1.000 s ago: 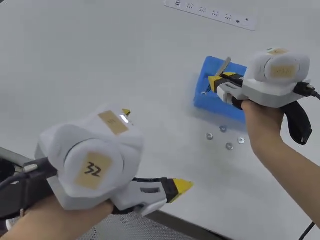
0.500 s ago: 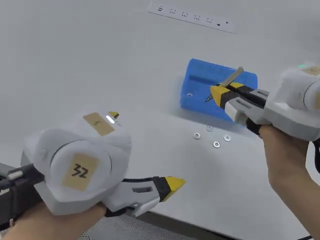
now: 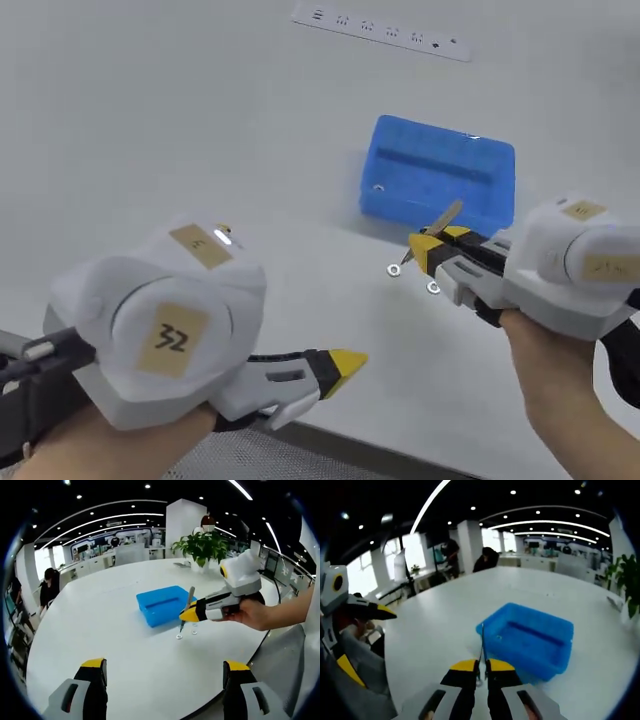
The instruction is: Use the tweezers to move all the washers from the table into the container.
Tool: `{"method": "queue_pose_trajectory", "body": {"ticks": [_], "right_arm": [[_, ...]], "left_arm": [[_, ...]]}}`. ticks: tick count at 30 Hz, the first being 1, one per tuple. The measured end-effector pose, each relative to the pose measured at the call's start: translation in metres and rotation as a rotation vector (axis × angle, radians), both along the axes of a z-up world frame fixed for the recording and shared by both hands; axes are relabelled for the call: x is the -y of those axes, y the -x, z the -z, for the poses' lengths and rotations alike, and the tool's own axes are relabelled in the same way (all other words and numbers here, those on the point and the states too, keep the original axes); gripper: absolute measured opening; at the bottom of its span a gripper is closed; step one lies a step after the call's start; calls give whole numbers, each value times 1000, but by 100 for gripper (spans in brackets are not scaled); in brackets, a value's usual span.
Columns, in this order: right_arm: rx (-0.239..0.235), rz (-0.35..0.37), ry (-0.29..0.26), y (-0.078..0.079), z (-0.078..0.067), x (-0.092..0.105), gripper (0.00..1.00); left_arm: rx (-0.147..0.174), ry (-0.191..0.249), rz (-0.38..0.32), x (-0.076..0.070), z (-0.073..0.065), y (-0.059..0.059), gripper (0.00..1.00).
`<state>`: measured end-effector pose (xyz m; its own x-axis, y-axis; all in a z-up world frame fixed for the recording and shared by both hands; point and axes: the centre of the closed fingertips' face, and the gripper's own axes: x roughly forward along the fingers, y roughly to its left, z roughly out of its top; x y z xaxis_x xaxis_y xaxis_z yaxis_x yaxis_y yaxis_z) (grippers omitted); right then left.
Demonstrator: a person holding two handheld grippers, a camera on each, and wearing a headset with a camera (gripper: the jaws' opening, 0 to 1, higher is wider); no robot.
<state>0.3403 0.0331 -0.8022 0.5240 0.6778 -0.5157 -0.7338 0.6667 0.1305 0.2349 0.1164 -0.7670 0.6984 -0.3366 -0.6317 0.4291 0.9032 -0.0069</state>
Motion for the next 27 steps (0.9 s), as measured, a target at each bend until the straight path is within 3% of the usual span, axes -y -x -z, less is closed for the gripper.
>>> {"method": "queue_pose_trajectory", "body": {"ticks": [5,9,27], "right_arm": [[-19,-8,5,-2,8,-2,4],[-35,-7,8,-2,14,-3,4],[15,-51,49,-2,16,-2,4]], "left_arm": [[3,-3,2,0,-1,-1,99],[-12,-4,-7,-3,2,0,99],[-21,-27,10,-2,6,3,99]]}}
